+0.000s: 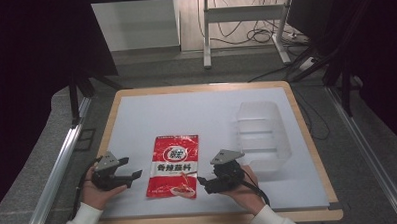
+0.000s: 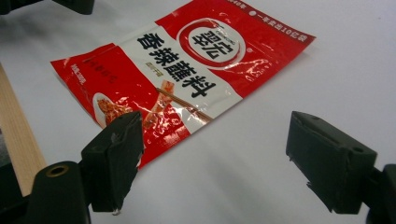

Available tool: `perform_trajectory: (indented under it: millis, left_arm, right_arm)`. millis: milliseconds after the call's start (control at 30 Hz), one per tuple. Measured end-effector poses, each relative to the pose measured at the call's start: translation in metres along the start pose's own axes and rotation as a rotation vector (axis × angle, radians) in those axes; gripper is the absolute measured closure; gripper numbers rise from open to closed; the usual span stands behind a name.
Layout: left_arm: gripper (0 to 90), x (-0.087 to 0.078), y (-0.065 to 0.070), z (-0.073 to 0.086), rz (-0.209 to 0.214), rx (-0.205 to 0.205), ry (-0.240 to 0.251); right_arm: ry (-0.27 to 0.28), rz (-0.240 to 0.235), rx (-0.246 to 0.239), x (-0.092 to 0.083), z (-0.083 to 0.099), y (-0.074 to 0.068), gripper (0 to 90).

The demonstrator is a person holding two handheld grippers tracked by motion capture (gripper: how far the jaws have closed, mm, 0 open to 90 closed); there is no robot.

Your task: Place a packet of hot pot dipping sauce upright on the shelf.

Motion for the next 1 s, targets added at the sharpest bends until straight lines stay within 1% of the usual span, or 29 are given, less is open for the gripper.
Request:
perform_trajectory:
  millis: [100, 133, 267, 333, 433, 467, 633, 700, 733, 767, 900, 1000]
  left_arm:
    - [25.3, 0.0, 0.0, 0.0, 0.0, 0.001, 0.0]
    - [25.3, -0.001, 0.0, -0.001, 0.004, -0.004, 0.005]
    - [25.3, 0.0, 0.001, -0.001, 0.007, -0.01, 0.008]
    - [25.3, 0.0, 0.003, -0.002, 0.006, -0.011, 0.008]
    - [25.3, 0.0, 0.003, -0.002, 0.006, -0.01, 0.008]
    - [25.3, 0.0, 0.003, -0.002, 0.005, -0.009, 0.008]
    - [25.3, 0.001, 0.001, -0.001, 0.004, -0.003, -0.001]
    - [25.3, 0.001, 0.001, -0.001, 0.004, -0.003, 0.0]
    - [25.3, 0.001, 0.002, -0.001, 0.005, -0.001, 0.0]
    - [25.3, 0.001, 0.002, -0.001, 0.005, -0.001, 0.0]
    - [25.3, 0.001, 0.002, -0.001, 0.006, -0.003, 0.001]
    - [25.3, 0.001, 0.002, -0.001, 0.005, -0.003, 0.001]
  right_arm:
    - [-0.001, -0.015, -0.002, 0.0, -0.006, -0.001, 22.4]
    - [-0.002, -0.019, -0.003, 0.0, -0.012, 0.0, 23.3]
    - [-0.004, -0.022, -0.006, 0.001, -0.02, 0.0, 24.1]
    - [-0.015, -0.026, -0.004, 0.006, -0.027, 0.002, 24.9]
    - [-0.025, -0.026, 0.0, 0.01, -0.032, 0.004, 25.2]
    - [-0.031, -0.017, 0.0, 0.014, -0.037, 0.007, 25.2]
    - [-0.048, -0.008, -0.007, 0.023, -0.046, 0.013, 25.1]
    - [-0.059, -0.005, -0.005, 0.027, -0.05, 0.017, 25.2]
    - [-0.065, 0.0, 0.004, 0.03, -0.055, 0.021, 25.4]
    - [-0.065, 0.0, 0.004, 0.03, -0.055, 0.021, 25.4]
    - [-0.084, 0.0, 0.019, 0.037, -0.063, 0.029, 25.9]
    - [-0.103, -0.01, 0.028, 0.046, -0.068, 0.033, 26.7]
Point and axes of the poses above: each handheld gripper's, and its own axes: x roughly forward along the jaws, z roughly out of its underside, y roughly to its right, the point moved 10 cm from there along x, roughly forward along the jaws, and after that the axes turned 4 degrees about x, right-handed, at the moved point
